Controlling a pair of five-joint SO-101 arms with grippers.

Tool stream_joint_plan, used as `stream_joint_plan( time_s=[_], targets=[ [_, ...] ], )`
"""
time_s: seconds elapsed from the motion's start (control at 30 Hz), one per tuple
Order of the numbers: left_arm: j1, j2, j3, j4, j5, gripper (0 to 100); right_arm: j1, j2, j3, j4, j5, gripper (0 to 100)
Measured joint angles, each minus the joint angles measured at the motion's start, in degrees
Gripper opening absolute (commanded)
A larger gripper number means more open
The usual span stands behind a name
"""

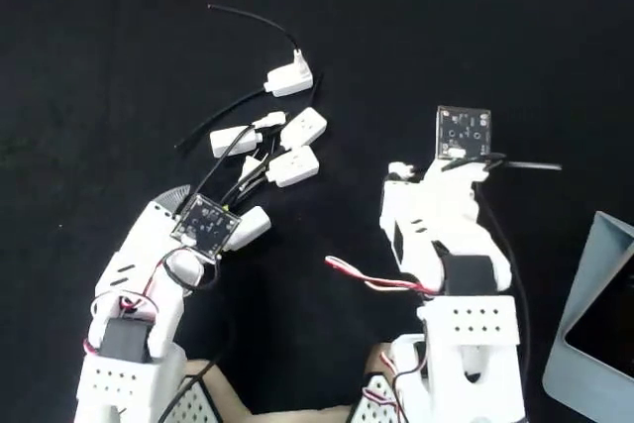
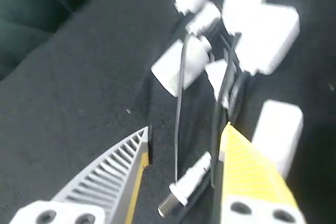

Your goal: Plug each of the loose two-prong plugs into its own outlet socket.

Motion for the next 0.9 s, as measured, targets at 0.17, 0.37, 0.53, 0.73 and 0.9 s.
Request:
stream_joint_plan(
  time_s=[0.17,0.37,0.53,0.73,0.9],
  targets=[
    [0.53,4.13,0.35,-2.73,0.26,22,0.18,0.00,0.53,0.00,0.00,1.3],
    [1.14,11.60,-3.08,-2.99,0.26,22,0.18,0.00,0.53,0.00,0.00,1.3],
    [1.14,22.33,-8.70,-3.08,0.26,22,0.18,0.00,0.53,0.00,0.00,1.3],
    [1.14,36.92,-15.12,-7.56,0.26,22,0.18,0.00,0.53,0.00,0.00,1.3],
    [1.14,49.14,-18.81,-12.92,0.26,22,0.18,0.00,0.53,0.00,0.00,1.3]
  ],
)
